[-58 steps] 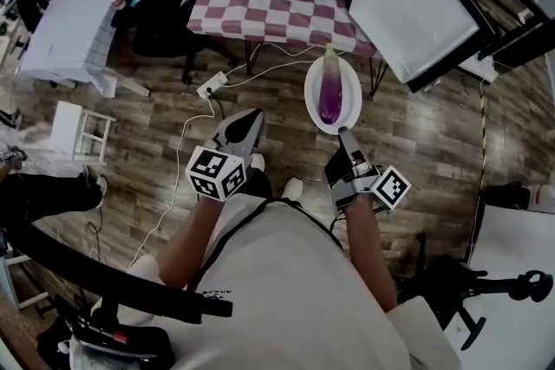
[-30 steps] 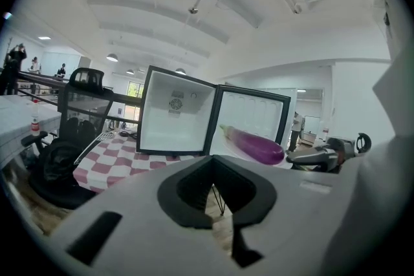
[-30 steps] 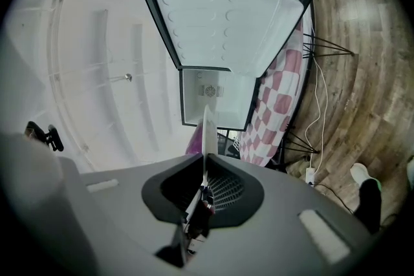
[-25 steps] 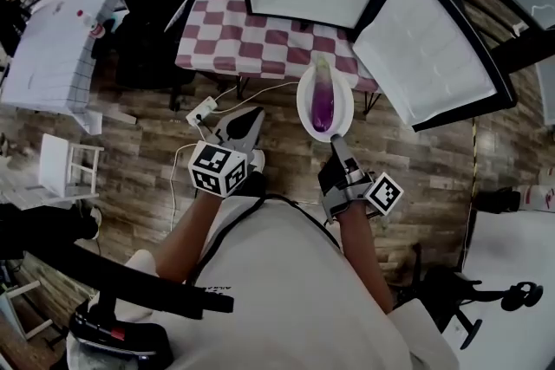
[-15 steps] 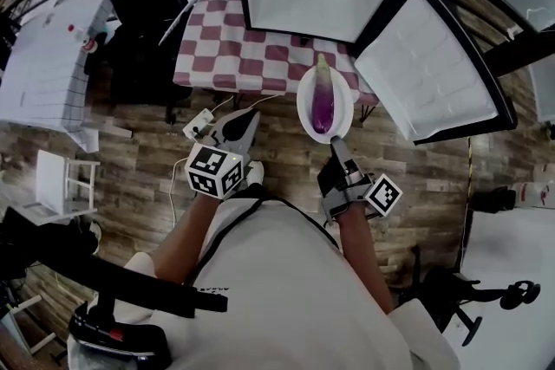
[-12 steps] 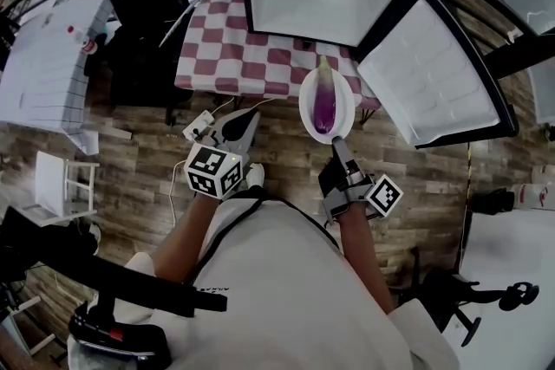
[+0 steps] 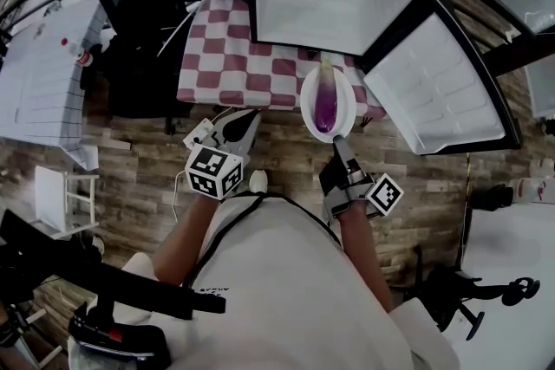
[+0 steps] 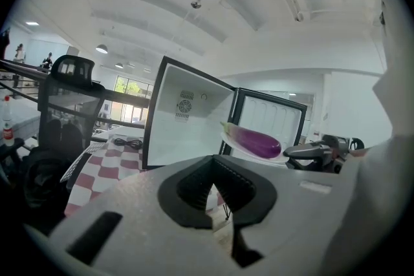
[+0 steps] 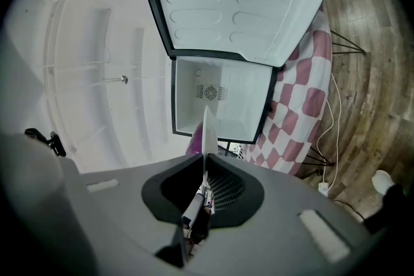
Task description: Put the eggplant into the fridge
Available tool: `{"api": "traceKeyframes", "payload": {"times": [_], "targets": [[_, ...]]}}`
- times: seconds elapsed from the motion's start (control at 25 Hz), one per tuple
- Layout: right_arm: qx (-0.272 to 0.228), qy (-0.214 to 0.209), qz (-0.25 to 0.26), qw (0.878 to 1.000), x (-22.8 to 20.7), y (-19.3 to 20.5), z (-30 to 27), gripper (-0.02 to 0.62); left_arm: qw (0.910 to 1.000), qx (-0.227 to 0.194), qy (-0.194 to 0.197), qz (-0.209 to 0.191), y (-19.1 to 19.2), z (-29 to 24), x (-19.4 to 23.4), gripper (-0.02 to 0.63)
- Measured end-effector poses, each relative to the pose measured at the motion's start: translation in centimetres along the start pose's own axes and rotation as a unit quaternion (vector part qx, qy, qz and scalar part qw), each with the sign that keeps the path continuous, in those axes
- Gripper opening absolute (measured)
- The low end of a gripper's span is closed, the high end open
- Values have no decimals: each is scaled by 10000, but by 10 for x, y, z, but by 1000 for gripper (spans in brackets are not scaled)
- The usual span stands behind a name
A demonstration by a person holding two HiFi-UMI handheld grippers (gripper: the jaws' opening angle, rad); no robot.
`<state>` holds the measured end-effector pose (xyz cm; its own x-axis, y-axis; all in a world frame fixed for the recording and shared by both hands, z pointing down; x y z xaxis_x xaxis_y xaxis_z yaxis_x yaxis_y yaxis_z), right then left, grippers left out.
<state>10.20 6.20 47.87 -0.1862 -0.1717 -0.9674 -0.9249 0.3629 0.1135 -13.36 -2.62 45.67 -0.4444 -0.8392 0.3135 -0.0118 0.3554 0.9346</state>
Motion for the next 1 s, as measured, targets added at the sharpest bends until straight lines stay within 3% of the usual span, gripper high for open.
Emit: {"api": "traceKeyframes", "payload": {"times": [0.48,1.0], "targets": [[-249,48,-69,9997,7,6,-40,29,9999,-20,136,90,-13,3,57,5],[-244,64,-115,9996,11,16,-44,28,9997,16,185,166,-8,8,64,5]]}}
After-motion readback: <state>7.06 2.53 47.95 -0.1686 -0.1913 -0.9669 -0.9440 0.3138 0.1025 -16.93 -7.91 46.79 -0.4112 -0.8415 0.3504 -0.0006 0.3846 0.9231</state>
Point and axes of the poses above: the fingertips, and each gripper's own axes: z backward along the fingers, x to its left, y out of its underside, the point moved 6 cm from there along z, backward along the fingers, and after that the axes turned 15 degrees about y, right-handed, at the moved point
